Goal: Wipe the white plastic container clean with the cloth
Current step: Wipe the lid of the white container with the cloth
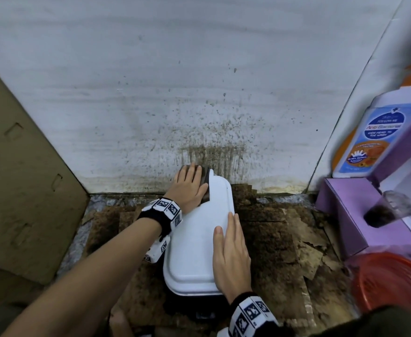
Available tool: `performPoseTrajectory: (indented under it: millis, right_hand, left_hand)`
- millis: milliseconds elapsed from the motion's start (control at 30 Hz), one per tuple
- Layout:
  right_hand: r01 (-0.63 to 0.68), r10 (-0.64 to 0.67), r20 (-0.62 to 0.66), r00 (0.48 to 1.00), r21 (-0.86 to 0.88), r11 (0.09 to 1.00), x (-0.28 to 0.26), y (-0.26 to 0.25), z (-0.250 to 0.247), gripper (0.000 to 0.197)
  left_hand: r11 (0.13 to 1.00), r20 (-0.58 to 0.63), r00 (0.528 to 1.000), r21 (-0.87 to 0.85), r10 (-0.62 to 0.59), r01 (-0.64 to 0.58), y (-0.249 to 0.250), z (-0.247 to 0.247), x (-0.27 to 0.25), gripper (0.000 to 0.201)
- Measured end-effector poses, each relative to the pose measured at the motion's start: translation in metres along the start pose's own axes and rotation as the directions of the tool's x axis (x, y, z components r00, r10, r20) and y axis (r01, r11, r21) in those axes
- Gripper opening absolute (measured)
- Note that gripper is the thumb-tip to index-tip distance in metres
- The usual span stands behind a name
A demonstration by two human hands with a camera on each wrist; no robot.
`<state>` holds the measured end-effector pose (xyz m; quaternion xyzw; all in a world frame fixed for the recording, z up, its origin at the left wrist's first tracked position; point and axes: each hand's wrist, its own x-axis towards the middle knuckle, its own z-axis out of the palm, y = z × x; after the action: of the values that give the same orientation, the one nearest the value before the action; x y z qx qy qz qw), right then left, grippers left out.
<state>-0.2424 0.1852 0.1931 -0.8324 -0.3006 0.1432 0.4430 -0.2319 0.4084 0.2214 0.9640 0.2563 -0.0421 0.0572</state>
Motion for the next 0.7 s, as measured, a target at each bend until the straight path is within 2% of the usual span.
performPoseTrajectory:
  millis: [133, 233, 367, 467, 567, 700]
  right_hand:
    - [-0.006, 0.006, 0.004, 1.0, -0.015, 1.0, 0.0, 0.0, 0.0, 0.093]
    - [-0.002, 0.003, 0.013, 1.0, -0.059, 0.998, 0.0, 0.0, 0.001, 0.085]
    - [0.029, -0.027, 0.02, 0.999, -0.152, 0.988, 0.001, 0.002, 0.004, 0.088]
    - [0.065, -0.062, 0.022, 0.998, -0.174, 0.983, 0.001, 0.003, 0.004, 0.09]
    - [0.068, -0.063, 0.035, 0.997, -0.172, 0.983, 0.001, 0.003, 0.002, 0.089]
    - [0.075, -0.066, 0.058, 0.996, -0.174, 0.982, -0.001, 0.003, 0.0, 0.078]
  left_hand:
    - [1.0, 0.008, 1.0, 0.007, 0.006, -0.006, -0.004, 0.01, -0.012, 0.093]
    - [0.999, 0.019, 1.0, 0.034, 0.005, -0.006, -0.007, 0.023, -0.029, 0.094]
    - [0.994, 0.018, 1.0, -0.105, -0.018, 0.019, 0.006, 0.025, -0.073, 0.098]
    - [0.998, -0.015, 1.0, -0.063, 0.019, -0.02, 0.014, 0.027, -0.105, 0.109]
    - [0.996, -0.049, 0.998, -0.073, 0.044, -0.047, 0.02, 0.034, -0.13, 0.098]
    - [0.999, -0.104, 0.993, 0.018, 0.05, -0.049, 0.024, 0.044, -0.151, 0.075]
